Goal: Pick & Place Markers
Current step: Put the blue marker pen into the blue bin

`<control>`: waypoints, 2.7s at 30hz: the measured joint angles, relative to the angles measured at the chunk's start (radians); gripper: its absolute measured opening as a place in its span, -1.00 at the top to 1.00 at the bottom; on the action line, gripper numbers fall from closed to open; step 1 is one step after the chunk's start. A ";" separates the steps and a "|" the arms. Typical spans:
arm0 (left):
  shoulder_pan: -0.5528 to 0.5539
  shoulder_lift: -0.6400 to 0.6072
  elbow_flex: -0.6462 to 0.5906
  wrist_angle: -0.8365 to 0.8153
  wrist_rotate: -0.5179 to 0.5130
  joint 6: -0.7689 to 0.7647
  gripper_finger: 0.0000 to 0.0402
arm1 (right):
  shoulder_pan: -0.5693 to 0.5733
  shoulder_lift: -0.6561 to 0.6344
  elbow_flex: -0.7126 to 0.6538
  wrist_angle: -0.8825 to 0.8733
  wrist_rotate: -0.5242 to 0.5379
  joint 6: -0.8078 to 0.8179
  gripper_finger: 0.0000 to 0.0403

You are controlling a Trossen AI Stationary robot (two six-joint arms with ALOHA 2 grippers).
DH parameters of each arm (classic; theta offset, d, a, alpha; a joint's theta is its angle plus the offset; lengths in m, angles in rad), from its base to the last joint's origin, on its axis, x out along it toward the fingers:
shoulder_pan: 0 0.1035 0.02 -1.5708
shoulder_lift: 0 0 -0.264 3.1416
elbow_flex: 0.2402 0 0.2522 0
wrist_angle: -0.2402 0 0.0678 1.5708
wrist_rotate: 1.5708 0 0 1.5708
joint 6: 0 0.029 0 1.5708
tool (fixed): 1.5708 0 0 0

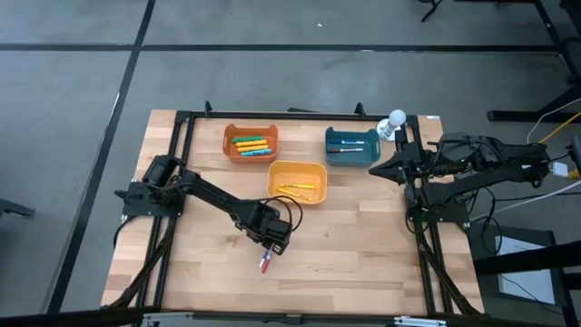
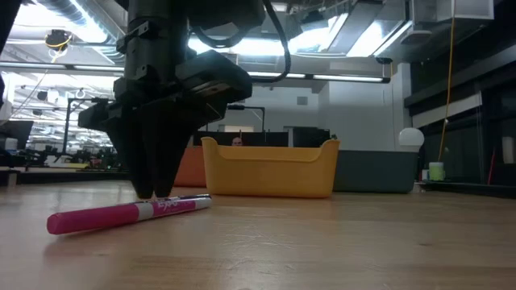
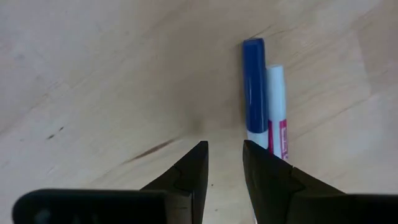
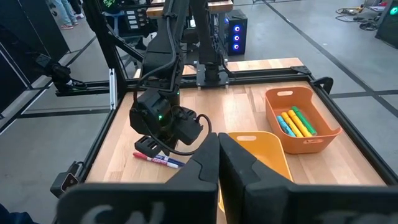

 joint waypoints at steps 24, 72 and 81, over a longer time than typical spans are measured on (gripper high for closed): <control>0.000 -0.001 0.029 0.144 0.016 -0.047 0.57 | 0.000 0.000 0.000 0.000 0.000 0.004 1.00; 0.005 -0.001 0.013 0.054 -0.042 -0.052 0.63 | 0.000 0.000 0.000 0.000 0.016 0.000 1.00; 0.005 -0.001 0.013 0.054 -0.028 -0.053 0.63 | 0.000 0.000 0.000 0.000 0.016 0.000 0.97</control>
